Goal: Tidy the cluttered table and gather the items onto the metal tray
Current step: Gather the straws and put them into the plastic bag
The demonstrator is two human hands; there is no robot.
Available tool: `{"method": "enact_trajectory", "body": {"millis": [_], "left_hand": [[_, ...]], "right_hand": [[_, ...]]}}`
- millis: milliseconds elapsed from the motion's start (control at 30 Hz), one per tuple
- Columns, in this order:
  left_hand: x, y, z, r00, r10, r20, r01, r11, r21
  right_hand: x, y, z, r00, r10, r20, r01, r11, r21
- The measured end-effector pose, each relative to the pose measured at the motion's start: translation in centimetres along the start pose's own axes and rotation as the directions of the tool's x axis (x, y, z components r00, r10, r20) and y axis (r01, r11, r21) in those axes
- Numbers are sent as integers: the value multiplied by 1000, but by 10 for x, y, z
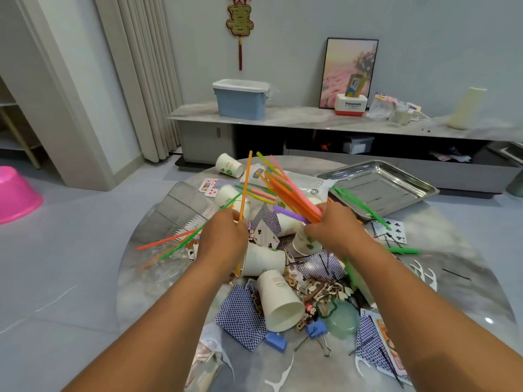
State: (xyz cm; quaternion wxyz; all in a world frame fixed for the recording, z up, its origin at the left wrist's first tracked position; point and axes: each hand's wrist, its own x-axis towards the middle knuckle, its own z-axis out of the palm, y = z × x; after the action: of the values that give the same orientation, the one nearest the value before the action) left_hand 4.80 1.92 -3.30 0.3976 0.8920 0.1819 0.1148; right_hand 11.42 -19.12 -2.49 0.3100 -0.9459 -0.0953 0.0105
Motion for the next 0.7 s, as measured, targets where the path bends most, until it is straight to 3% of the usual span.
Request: {"method": "enact_trajectory", "body": {"millis": [100, 200, 367, 500, 600, 700], "left_hand": [[-6, 10, 2, 999, 40, 4, -39, 988, -151], [-12, 22, 10, 998, 39, 40, -23, 941, -337], [-25, 44, 30, 972, -13, 235, 146, 819, -556], [-34, 51, 43, 962, 17, 271, 132, 842, -522], [-36, 55, 45, 966, 113, 233, 3, 894, -449], [-38, 56, 42, 966, 207, 155, -166, 955, -244]], "right_hand": [[-4, -4, -11, 994, 25, -105, 0, 972, 234], [-9, -16, -18, 996, 17, -92, 24, 907, 421], [-18, -31, -10, 995, 41, -90, 25, 777, 629], [-23, -36, -1, 988, 104, -115, 14, 681, 733], [-27, -40, 4, 981, 124, -151, 35, 651, 759], [-31, -42, 9, 981, 107, -162, 61, 622, 780]]}}
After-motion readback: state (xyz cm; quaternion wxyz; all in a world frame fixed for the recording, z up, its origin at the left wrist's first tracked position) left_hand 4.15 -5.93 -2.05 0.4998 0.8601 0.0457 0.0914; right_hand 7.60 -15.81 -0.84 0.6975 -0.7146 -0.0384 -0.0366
